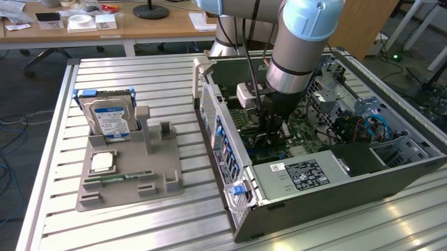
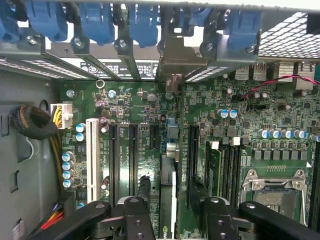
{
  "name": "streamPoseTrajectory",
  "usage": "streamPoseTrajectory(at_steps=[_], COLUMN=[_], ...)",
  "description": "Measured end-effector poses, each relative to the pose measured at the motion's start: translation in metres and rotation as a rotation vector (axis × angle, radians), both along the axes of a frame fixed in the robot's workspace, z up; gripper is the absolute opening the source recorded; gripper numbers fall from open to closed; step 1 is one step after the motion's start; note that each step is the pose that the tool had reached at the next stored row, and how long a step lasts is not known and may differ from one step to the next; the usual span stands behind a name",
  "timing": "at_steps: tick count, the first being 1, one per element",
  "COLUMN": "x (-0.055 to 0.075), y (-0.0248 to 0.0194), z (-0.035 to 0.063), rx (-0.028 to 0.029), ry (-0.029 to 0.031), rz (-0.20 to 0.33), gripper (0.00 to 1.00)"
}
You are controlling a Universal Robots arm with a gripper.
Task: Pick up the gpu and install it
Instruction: 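Insert the gpu into the slot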
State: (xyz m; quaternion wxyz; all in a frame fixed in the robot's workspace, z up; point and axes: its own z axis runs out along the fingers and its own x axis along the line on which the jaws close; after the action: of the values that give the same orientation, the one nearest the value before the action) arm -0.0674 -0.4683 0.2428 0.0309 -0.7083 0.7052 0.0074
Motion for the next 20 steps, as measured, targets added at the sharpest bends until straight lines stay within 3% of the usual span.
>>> streamPoseTrajectory(at_steps=[7,15,18,20], x=[0.000,0.000,0.000,0.000], y=[0.0001,0.0000,0.0000,0.0000], z=[0.0109,0.0117,0.0117,0.0117], rx=[0.0000,0.0000,-0.0001,-0.0005], ry=[-0.0001,-0.0001,-0.0001,-0.0002], rz=[0.000,0.000,0.000,0.000], gripper=[0.45,0.45,0.38,0.26])
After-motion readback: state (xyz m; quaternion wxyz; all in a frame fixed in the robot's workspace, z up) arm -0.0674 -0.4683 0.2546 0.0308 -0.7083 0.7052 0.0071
